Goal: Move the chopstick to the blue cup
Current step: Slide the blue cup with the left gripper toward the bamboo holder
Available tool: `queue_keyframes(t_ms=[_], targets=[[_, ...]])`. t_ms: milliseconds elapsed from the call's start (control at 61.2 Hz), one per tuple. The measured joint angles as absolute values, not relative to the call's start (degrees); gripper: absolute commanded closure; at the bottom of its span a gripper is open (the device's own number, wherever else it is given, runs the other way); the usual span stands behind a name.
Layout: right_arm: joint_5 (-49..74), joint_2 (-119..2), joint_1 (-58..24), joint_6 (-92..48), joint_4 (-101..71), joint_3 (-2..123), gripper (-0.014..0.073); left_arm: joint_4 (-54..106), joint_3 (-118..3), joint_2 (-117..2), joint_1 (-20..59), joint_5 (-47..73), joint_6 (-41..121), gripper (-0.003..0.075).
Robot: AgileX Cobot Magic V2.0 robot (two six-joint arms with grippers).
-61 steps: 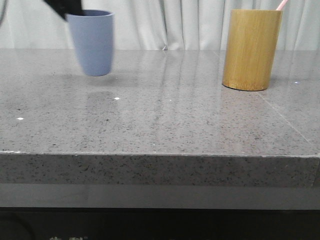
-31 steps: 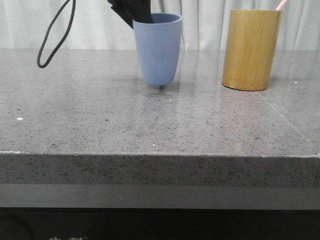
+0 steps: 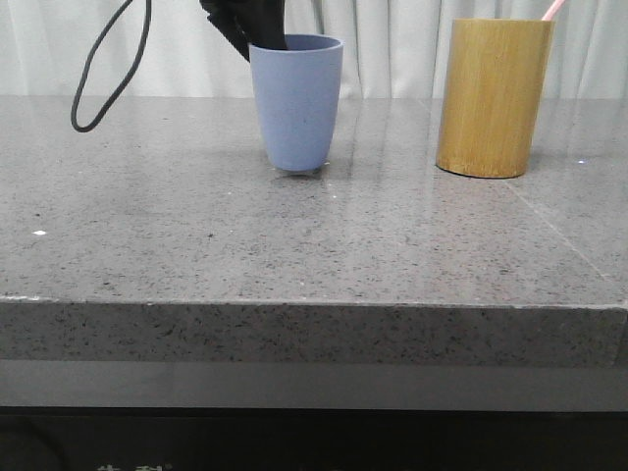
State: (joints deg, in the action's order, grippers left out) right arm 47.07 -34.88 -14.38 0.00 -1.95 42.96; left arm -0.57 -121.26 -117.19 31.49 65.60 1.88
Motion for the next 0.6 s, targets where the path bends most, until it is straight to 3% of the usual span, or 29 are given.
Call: queue_keyframes(t_ms=[196, 327, 441, 604], targets=[[47.07, -34.88, -14.38, 0.0, -1.95, 42.96, 0.0034, -0.57, -121.26, -117.19, 31.49, 66.6, 1.88, 0.071], [47.07, -34.88, -14.38, 0.0, -1.95, 42.96, 0.0034, -0.31, -121.26, -117.19, 31.49, 66.6, 1.88, 0.0507], [47.07, -34.88, -14.38, -0.3, -1.95, 42.96, 0.0034, 0.0, -121.26, -117.19, 31.49, 66.6, 1.88, 0.0379], [47.07, -34.88, -14.38, 0.0, -1.95, 42.96, 0.0034, 0.45, -121.55, -117.19, 31.49, 66.72, 1.88, 0.0364]])
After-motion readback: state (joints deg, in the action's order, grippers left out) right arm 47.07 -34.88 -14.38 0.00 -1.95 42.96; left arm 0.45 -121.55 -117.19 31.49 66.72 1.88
